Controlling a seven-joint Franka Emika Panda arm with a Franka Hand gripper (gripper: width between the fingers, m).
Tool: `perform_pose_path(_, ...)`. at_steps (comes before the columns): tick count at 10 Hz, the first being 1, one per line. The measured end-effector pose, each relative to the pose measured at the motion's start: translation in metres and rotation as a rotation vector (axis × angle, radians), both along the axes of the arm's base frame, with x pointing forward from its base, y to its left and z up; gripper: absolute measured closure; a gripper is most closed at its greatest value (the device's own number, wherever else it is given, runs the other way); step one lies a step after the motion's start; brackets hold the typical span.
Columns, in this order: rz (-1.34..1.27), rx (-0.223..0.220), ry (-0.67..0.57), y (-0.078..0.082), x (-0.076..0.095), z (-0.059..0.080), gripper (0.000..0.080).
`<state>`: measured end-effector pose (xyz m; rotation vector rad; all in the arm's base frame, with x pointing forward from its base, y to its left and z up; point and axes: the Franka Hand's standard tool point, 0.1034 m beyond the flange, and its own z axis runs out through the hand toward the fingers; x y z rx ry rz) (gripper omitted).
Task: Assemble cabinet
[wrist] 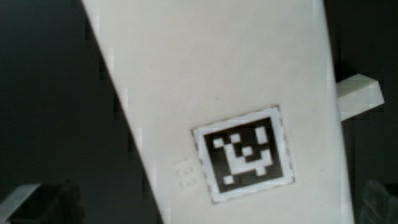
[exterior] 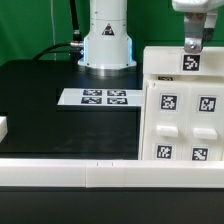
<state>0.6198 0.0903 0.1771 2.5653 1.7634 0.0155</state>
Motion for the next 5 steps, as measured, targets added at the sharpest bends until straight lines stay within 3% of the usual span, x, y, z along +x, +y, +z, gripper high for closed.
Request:
perform_pose_path(1, 0.152, -0.018, 0.006, -0.001, 0.000, -0.002, 0.0002)
perform_pose_path(5, 0.165, -0.054, 0.029, 0.007, -0.007, -0.021, 0.0002)
